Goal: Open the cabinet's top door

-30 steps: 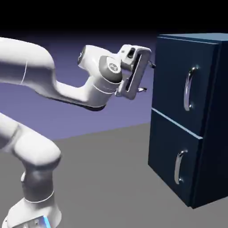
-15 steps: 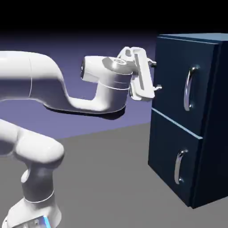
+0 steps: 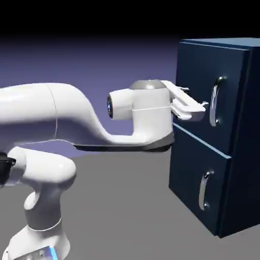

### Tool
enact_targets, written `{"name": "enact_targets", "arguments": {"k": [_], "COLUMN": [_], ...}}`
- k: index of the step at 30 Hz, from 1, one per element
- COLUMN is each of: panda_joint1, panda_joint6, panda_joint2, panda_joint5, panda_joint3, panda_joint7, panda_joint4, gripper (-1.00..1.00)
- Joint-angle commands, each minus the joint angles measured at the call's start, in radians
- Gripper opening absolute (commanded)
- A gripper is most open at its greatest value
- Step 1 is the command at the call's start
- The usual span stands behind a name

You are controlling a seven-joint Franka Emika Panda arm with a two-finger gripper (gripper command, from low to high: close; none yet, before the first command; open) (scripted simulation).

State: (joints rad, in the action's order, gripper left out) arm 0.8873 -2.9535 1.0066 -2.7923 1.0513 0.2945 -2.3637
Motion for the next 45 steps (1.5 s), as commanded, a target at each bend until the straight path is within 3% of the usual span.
{"name": "enact_targets", "arguments": {"k": [1,8,9,19,32,45], "panda_joint1": [0.014,0.204,0.204,-0.122,-0.524,-0.59], "panda_joint6": [0.001,0.036,0.036,0.143,0.418,0.79], "panda_joint2": [0.007,-0.044,-0.044,-0.203,-0.094,0.035], "panda_joint5": [-0.044,-0.105,-0.105,-0.094,0.423,0.988], "panda_joint3": [0.016,0.131,0.131,-0.125,-0.573,-0.997], "panda_joint7": [0.016,0.023,0.023,-0.223,0.003,0.167], "panda_joint4": [0.007,0.139,0.139,-0.027,-0.353,-0.515], "gripper": [0.0,0.0,-1.0,-1.0,-1.0,-1.0]}}
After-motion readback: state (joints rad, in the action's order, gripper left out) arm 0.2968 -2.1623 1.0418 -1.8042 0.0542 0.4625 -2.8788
